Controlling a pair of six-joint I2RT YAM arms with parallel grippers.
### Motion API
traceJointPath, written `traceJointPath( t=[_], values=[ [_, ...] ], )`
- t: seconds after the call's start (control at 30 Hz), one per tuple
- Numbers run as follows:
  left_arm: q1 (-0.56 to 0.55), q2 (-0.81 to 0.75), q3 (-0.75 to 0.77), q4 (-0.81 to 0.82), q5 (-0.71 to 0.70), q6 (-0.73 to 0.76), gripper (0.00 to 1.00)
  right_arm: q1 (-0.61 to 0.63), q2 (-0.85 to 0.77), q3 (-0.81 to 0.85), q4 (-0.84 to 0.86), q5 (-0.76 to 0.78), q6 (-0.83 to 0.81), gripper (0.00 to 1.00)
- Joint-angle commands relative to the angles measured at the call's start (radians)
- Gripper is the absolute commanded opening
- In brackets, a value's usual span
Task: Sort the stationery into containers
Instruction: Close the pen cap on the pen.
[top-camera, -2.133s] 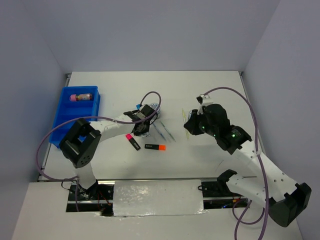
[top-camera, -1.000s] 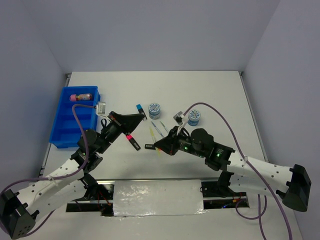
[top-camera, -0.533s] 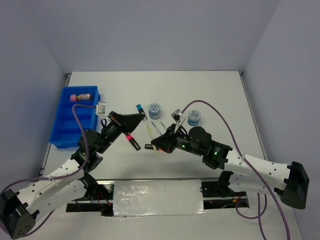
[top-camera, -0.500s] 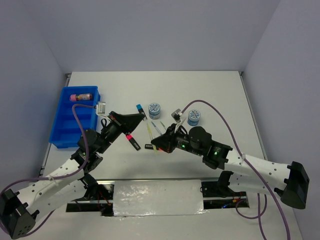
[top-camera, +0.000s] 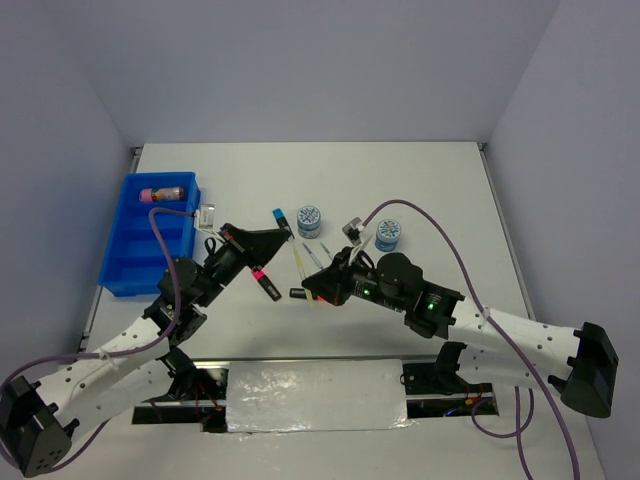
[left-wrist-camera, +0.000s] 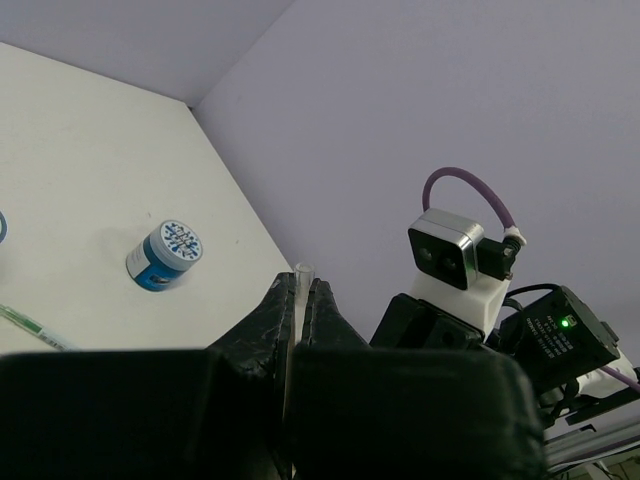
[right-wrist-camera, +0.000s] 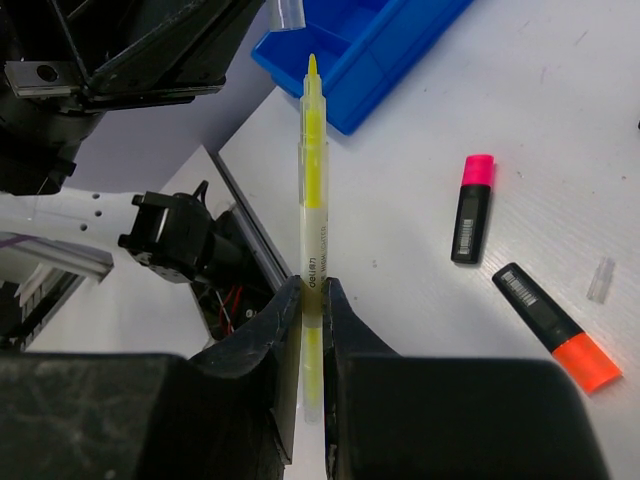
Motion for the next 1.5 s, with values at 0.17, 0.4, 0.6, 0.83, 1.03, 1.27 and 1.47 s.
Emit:
traceJointPath(
  t=[0.17,0.4,0.6,0.83,1.03,1.27,1.47],
  values=[
    [-0.004,-0.009,0.007,0.037,0.002,-0.003,0.0,0.008,0.0,0.059,0.043,0.016,-0.016,0.0],
    [-0.004,-0.008,0.003,0.024,-0.007,-0.003,0.0,0.008,0.0,0.07,0.035,0.021,-0.013,0.0],
    [-0.004,0.012,0.006,0.028,0.002,-0.005,0.0,0.008,0.012,0.079,0.032,0.03,-0.016,0.0],
    [-0.004,0.021,0.013,0.022,0.028,-0.013,0.0,0.007,0.029,0.109,0.01,0.067,-0.045,0.0],
    [-0.005,0.017,0.021,-0.018,0.057,-0.034,0.0,0.008,0.029,0.145,-0.007,0.101,-0.083,0.0],
    [-0.004,0.035,0.067,-0.116,0.105,-0.042,0.03,0.008,0.055,0.179,0.015,0.119,-0.189,0.0],
    [-0.005,0.028,0.112,-0.177,0.135,0.02,0.38,0.008,0.074,0.165,0.055,0.086,-0.229,0.0]
  ],
)
